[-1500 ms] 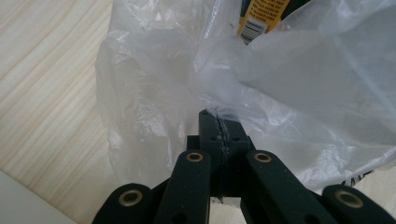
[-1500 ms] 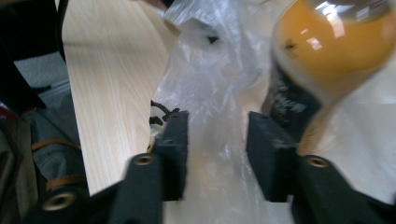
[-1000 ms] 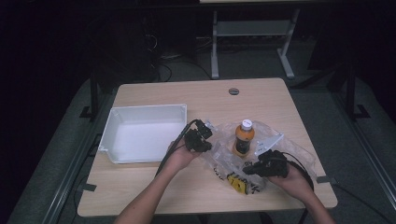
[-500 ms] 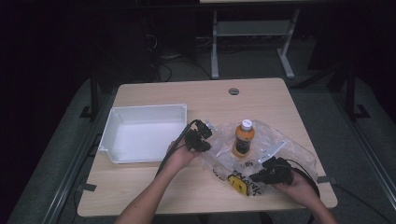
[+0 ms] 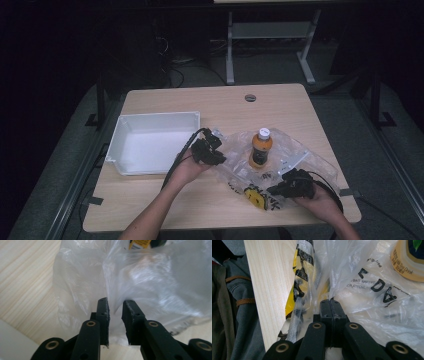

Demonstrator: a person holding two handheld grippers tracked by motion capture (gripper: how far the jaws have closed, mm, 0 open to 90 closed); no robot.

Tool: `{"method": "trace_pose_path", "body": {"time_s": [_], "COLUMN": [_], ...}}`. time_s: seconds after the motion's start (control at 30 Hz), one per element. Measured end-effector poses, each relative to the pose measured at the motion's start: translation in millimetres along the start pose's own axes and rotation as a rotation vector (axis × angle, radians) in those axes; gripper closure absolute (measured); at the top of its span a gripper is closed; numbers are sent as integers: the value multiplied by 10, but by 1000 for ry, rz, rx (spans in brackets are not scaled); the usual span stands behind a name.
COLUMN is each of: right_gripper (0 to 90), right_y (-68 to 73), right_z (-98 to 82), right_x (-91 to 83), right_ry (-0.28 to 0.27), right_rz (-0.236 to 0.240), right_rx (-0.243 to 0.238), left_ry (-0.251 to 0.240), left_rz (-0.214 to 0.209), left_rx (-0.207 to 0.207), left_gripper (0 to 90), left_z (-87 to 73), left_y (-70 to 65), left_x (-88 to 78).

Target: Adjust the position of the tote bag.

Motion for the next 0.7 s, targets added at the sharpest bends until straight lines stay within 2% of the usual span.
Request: {"method": "trace_pose_path", "body": {"time_s": [0.33, 0.5, 0.7], "right_gripper": [900, 900, 900], "right_y": [26, 34, 38], "right_z": [33, 46, 53], "right_x": [18, 31, 34], "right_ry": [-4, -3, -2], "right_rz": [-4, -5, -11], "right_rx": [-3, -5, -9], "left_ry": [-61, -77, -98], "left_rz": [-12, -34, -70], "left_rx": [47, 85, 127], "left_gripper": [676, 653, 621], "left_z": [-31, 45, 187], "left_y": [-213, -365, -539], "left_x": [-305, -405, -435]}}
Point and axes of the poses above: each handheld gripper's, and its own axes: x roughly forward along the jaws, z roughly out of its top, y roughly to its left, the point moved 2 cm from there along x, roughly forward along the jaws, and after that the axes turned 12 degrees about -z, right-handed, at the moved point
